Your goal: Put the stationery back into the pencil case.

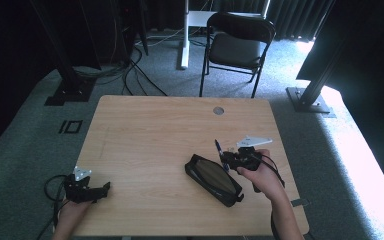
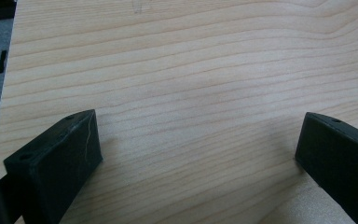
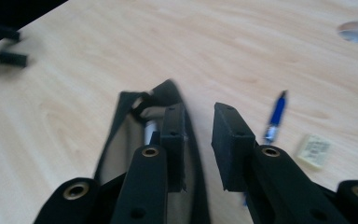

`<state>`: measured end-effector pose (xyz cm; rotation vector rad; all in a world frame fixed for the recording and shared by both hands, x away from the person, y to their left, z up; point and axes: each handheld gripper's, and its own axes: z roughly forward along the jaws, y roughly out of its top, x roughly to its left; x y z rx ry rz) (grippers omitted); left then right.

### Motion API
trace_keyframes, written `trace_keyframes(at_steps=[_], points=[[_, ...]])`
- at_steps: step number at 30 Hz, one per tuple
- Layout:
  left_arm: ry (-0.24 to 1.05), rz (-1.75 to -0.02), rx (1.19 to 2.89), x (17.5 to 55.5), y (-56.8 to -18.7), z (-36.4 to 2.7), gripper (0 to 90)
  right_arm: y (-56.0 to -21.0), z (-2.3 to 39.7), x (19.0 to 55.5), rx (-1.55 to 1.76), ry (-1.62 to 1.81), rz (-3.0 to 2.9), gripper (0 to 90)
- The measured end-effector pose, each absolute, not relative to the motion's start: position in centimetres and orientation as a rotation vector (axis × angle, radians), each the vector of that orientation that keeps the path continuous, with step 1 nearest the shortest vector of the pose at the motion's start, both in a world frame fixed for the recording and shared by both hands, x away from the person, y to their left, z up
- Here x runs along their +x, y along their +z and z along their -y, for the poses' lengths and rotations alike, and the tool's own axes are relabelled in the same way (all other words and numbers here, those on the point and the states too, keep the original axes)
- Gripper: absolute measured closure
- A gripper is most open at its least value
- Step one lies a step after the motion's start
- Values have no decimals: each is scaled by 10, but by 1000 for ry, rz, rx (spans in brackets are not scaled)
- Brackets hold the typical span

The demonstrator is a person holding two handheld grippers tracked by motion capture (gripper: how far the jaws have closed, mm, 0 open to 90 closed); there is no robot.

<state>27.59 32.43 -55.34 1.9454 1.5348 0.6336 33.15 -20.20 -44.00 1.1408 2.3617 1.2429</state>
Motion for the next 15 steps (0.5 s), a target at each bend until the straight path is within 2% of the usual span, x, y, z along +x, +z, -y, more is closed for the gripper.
trace_keyframes(at_steps=[15], points=[[634, -1535, 1943, 276, -553, -324, 4, -467, 215, 360, 1316, 1124, -2150, 712]])
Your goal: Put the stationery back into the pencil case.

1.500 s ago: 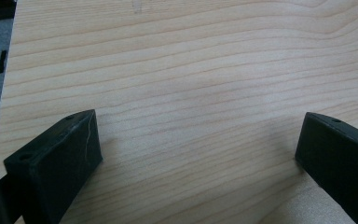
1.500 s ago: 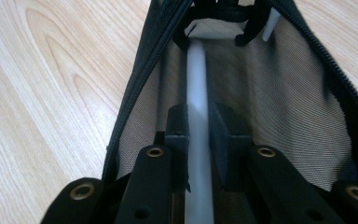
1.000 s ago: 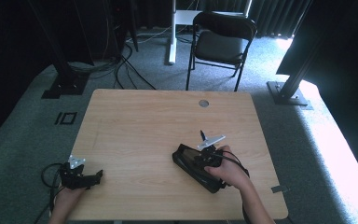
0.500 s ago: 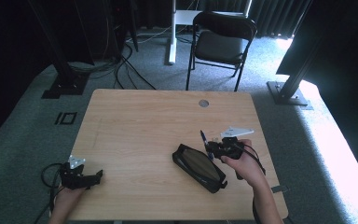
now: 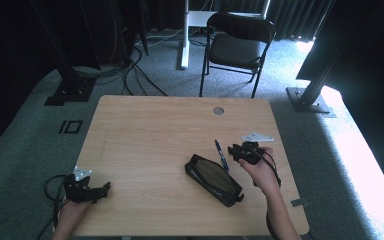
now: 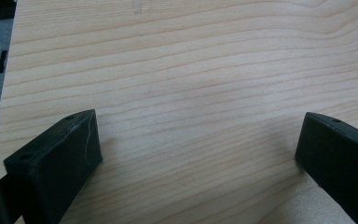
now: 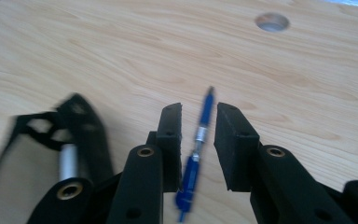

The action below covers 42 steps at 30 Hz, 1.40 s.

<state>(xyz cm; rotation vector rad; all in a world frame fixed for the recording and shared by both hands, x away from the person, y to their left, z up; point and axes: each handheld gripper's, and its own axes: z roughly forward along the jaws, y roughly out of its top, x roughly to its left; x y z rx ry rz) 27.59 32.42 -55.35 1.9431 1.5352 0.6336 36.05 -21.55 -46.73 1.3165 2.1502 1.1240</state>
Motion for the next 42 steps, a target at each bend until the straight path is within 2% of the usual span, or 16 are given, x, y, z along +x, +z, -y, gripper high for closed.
trace_keyframes(at_steps=[16, 28, 33, 36, 38, 42], points=[[634, -1535, 1945, 276, -553, -324, 4, -511, 222, 398, 1495, 961, -2089, 611], [634, -1535, 1942, 276, -554, -324, 4, -534, 220, 411, 1603, 942, -2089, 548], [634, -1535, 1945, 276, -553, -324, 4, -539, 217, 413, 1586, 909, -2108, 551], [634, -1535, 1945, 276, -553, -324, 4, -540, 217, 413, 1582, 887, -2106, 581], [634, -1535, 1945, 276, -553, -324, 4, -540, 218, 412, 1563, 861, -2104, 675], [634, -1535, 1945, 276, -553, -324, 4, -539, 219, 410, 1576, 835, -2105, 683]])
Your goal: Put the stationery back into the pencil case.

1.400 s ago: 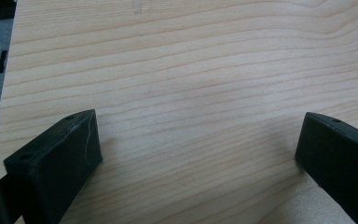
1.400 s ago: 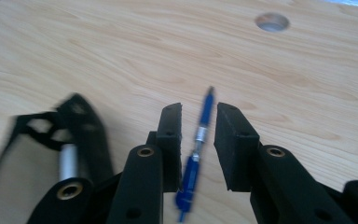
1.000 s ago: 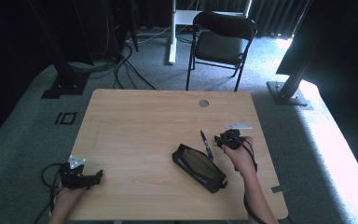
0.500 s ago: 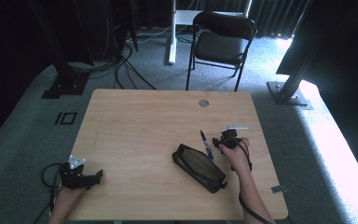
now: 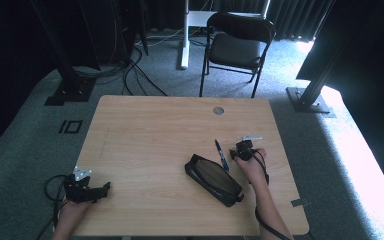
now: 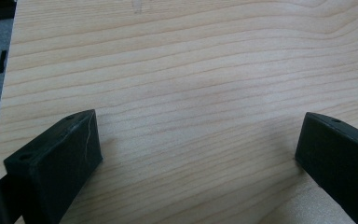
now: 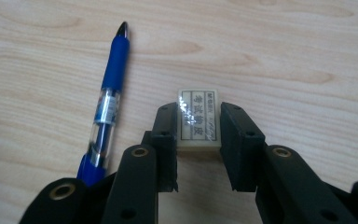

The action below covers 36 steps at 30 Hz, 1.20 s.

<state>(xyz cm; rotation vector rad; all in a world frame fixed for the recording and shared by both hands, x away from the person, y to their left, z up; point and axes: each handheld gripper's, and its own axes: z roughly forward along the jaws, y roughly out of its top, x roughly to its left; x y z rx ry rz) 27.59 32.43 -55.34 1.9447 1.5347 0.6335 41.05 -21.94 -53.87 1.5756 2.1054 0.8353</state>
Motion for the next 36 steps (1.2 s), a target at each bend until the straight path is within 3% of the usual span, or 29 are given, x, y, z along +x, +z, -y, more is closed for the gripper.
trace_keyframes(at_steps=[19, 36], points=[[633, -1535, 1945, 276, -553, -324, 4, -504, 239, 393, 1525, 949, -2146, 683], [633, -1535, 1945, 276, -553, -324, 4, -459, 216, 365, 1338, 1113, -2232, 683]])
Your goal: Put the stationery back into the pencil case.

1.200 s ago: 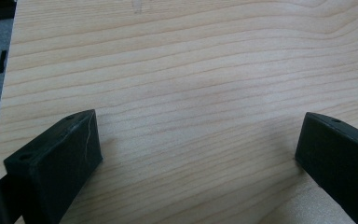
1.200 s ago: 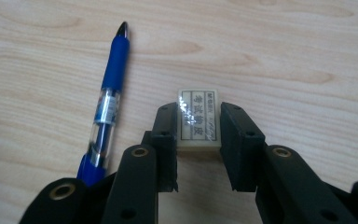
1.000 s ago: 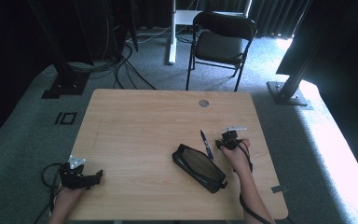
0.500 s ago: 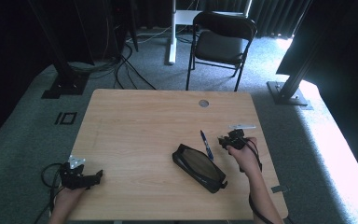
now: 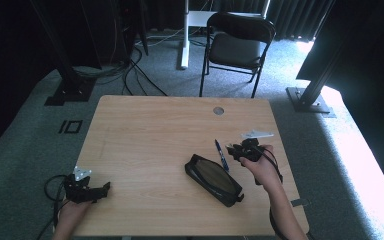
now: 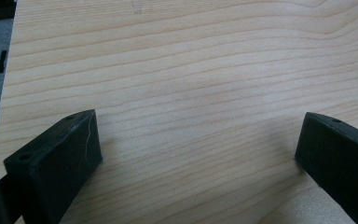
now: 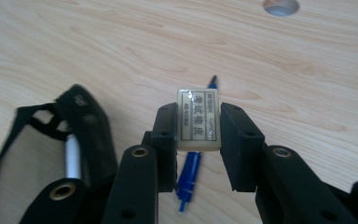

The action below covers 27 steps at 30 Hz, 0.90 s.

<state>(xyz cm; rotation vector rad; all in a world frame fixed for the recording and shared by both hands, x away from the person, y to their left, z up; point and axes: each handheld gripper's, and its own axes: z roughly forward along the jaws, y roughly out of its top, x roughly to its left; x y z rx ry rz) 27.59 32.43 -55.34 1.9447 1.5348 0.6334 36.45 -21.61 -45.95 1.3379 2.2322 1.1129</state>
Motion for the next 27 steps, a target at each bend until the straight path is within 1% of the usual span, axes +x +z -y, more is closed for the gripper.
trace_keyframes(at_steps=[17, 22, 27], points=[[633, -1535, 1945, 276, -553, -324, 4, -445, 189, 339, 1187, 1210, -2316, 683], [634, -1535, 1945, 276, -553, -324, 4, -448, 180, 335, 1132, 1152, -2354, 682], [633, -1535, 1945, 276, -553, -324, 4, -451, 174, 332, 1123, 1184, -2387, 682]])
